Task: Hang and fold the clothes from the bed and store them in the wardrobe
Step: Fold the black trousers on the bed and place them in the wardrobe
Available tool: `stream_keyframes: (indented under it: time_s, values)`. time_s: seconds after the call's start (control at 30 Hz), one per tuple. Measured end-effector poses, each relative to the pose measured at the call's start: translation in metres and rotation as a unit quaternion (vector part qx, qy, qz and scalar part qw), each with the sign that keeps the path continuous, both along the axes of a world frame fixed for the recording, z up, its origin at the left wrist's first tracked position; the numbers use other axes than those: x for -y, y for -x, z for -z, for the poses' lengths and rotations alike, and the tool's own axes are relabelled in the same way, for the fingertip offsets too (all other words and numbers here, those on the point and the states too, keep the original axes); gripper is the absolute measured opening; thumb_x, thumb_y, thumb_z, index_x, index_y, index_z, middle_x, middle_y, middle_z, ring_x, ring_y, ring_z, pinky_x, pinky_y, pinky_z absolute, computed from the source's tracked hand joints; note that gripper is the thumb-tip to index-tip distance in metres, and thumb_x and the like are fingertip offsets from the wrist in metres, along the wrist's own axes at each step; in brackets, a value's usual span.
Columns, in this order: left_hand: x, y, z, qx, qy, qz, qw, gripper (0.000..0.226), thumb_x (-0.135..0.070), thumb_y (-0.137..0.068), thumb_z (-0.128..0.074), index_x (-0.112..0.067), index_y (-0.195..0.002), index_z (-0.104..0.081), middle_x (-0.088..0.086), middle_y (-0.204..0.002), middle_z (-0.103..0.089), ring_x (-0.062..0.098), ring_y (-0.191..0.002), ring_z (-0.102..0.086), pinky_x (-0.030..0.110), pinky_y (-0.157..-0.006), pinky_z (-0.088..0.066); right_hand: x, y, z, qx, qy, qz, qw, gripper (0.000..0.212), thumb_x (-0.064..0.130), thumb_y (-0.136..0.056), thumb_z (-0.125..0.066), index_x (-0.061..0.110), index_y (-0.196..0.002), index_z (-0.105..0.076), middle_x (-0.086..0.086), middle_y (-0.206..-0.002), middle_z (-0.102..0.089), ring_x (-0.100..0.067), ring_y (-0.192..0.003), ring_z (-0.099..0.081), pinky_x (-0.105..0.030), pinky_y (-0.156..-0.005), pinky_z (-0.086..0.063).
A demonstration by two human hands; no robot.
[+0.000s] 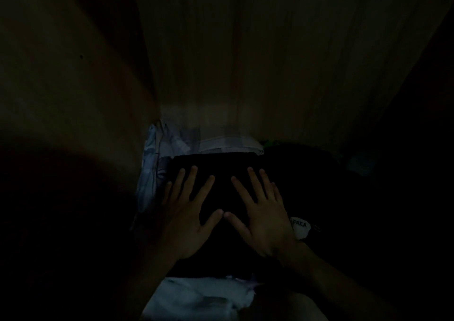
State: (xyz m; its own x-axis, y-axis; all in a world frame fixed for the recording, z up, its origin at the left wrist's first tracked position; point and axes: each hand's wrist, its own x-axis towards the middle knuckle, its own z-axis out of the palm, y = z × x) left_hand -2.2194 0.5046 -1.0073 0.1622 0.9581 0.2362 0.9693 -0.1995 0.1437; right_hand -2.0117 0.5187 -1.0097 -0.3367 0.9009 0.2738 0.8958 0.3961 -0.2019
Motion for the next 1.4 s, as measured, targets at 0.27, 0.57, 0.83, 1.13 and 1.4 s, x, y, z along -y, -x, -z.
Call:
stream_keyframes:
  time_s: [0.27, 0.57, 0.83, 1.13, 1.4]
  values:
    - [0.002, -0.001, 0.011, 0.001, 0.035, -0.009, 0.999, 0.078, -0.077, -0.085, -0.007, -0.043, -0.154, 0.005, -0.003, -0.164, 0.021, 0.020, -0.151, 0.022, 0.045, -0.123, 0.000, 0.001, 0.002, 0.013, 0.013, 0.047, 0.019, 0.999, 0.079, 0.081, -0.086, -0.014, 0.043, -0.154, -0.004, 0.002, -0.165, 0.005, -0.021, -0.151, 0.015, -0.050, -0.121, -0.002]
    - [0.028, -0.023, -0.074, 0.018, 0.119, -0.038, 0.992, 0.069, -0.061, -0.097, -0.035, -0.038, -0.157, -0.012, 0.002, -0.167, 0.009, 0.024, -0.152, 0.013, 0.046, -0.123, -0.002, 0.032, -0.011, -0.065, 0.058, 0.117, 0.024, 0.991, 0.067, 0.066, -0.096, -0.025, 0.040, -0.155, -0.009, 0.001, -0.165, 0.001, -0.023, -0.151, 0.006, -0.050, -0.118, 0.005]
    - [0.100, -0.043, -0.250, 0.068, 0.137, -0.036, 0.988, 0.063, -0.062, -0.099, -0.025, -0.033, -0.155, -0.025, -0.002, -0.166, -0.006, 0.017, -0.152, 0.003, 0.034, -0.123, -0.007, 0.103, -0.023, -0.251, 0.078, 0.179, 0.031, 0.980, 0.058, 0.055, -0.102, -0.020, 0.031, -0.155, -0.017, -0.003, -0.166, 0.000, -0.024, -0.152, 0.007, -0.047, -0.121, -0.002]
    - [0.181, -0.040, -0.454, 0.053, 0.174, -0.032, 0.983, 0.065, -0.065, -0.097, -0.026, -0.031, -0.152, -0.030, 0.000, -0.165, -0.014, 0.023, -0.149, -0.012, 0.040, -0.120, -0.020, 0.185, -0.028, -0.482, 0.079, 0.208, 0.016, 0.975, 0.059, 0.059, -0.099, -0.022, 0.031, -0.152, -0.021, 0.001, -0.163, -0.013, -0.026, -0.150, -0.005, -0.058, -0.118, -0.004]
    - [0.266, -0.036, -0.607, 0.078, 0.165, -0.019, 0.983, 0.069, -0.066, -0.095, -0.021, -0.028, -0.151, -0.032, 0.002, -0.162, -0.022, 0.028, -0.146, -0.023, 0.042, -0.118, -0.024, 0.281, -0.024, -0.640, 0.015, 0.216, 0.046, 0.975, 0.057, 0.061, -0.098, -0.026, 0.039, -0.150, -0.023, 0.005, -0.159, -0.023, -0.023, -0.147, -0.015, -0.056, -0.116, -0.010]
